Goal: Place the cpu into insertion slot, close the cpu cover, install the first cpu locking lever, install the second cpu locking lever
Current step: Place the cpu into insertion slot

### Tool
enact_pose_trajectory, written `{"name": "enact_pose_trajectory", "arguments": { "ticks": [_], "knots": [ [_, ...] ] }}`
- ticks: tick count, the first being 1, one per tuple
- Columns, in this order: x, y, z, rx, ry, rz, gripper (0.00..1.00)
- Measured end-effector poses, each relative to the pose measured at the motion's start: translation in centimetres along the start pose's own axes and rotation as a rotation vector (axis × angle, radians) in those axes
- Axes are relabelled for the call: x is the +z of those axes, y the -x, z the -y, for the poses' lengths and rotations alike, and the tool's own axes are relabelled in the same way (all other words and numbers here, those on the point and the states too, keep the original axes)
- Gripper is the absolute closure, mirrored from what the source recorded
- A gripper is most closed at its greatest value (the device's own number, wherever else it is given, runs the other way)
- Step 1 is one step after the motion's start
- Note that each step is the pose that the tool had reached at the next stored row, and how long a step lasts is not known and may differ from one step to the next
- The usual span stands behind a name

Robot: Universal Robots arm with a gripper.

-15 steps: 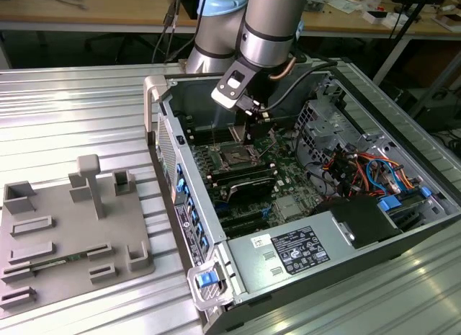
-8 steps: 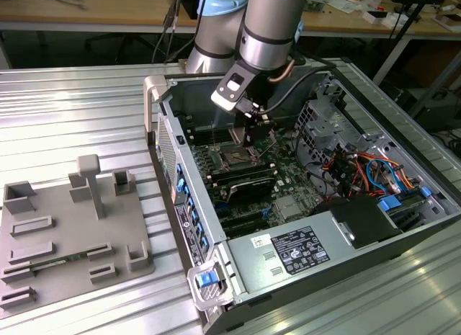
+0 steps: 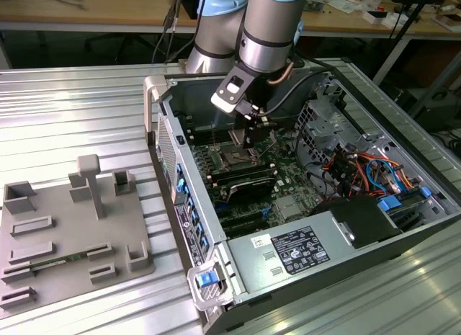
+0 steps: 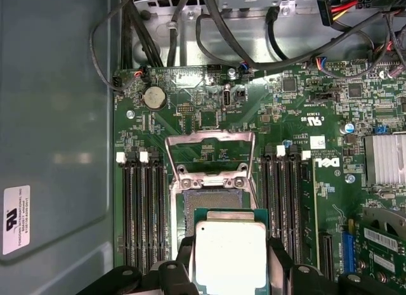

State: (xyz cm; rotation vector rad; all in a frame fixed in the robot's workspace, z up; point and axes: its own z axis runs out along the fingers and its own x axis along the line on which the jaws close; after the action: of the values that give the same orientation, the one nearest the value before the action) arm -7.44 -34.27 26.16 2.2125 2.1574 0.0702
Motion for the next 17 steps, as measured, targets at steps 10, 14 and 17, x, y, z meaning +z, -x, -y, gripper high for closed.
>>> {"name": "enact_pose_trajectory", "arguments": {
  "ticks": [10, 14, 17],
  "knots": [
    [0.12, -0.01, 0.01, 0.0, 0.0002, -0.0002, 0.45],
    [0.14, -0.01, 0.01, -0.004, 0.0002, -0.0005, 0.45],
    [0.19, -0.07, 0.02, -0.017, 0.0004, -0.0015, 0.45]
  ]
}}
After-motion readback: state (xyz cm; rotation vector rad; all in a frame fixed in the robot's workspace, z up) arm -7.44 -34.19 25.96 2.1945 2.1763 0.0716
